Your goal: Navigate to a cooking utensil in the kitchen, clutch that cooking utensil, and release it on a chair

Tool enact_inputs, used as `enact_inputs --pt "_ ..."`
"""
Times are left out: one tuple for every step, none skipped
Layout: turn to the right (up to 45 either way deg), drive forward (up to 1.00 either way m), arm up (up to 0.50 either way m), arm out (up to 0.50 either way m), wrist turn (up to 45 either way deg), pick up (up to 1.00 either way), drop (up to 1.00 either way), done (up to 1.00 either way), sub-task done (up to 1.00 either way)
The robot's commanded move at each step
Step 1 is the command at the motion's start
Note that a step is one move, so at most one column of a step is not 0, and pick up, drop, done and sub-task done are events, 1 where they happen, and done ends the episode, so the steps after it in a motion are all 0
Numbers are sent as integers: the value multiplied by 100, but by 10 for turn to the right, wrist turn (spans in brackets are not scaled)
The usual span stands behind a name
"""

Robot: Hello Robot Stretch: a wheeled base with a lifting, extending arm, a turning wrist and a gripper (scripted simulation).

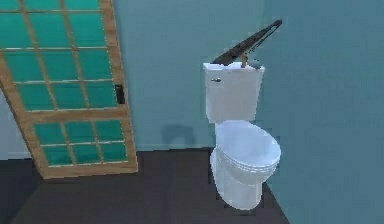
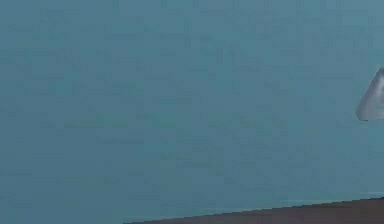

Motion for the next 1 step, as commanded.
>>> enact_inputs --pt "-390 0 0 0 0 0 0 0 0"
